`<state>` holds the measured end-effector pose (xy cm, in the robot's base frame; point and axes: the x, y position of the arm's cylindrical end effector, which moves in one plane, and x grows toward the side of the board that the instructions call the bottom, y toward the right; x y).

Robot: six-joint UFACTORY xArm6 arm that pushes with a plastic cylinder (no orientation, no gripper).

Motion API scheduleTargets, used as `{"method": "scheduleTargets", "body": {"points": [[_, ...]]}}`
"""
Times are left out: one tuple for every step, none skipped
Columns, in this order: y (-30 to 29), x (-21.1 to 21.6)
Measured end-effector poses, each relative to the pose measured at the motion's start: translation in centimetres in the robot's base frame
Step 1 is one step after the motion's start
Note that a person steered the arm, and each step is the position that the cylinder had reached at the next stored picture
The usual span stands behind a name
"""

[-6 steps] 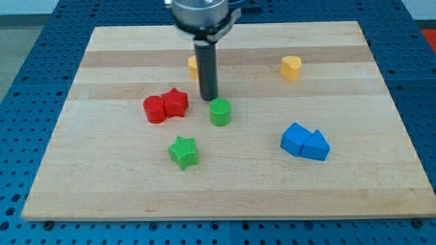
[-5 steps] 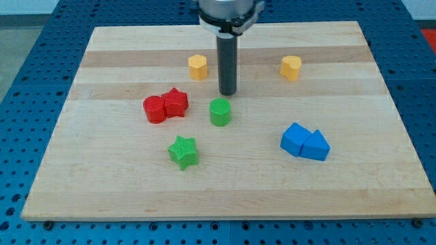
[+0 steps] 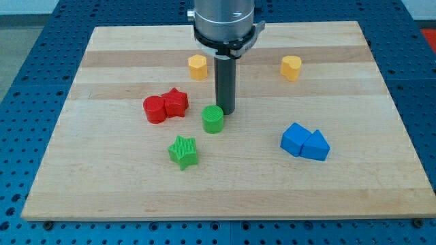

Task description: Push the green circle to the green star

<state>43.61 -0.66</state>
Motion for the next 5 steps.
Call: {"method": "scheduleTargets", "body": {"points": [[-0.8,0.5],[-1.4,1.4],[-2.1,2.5],[-2.6,3.6],[-2.7,4.1]]}}
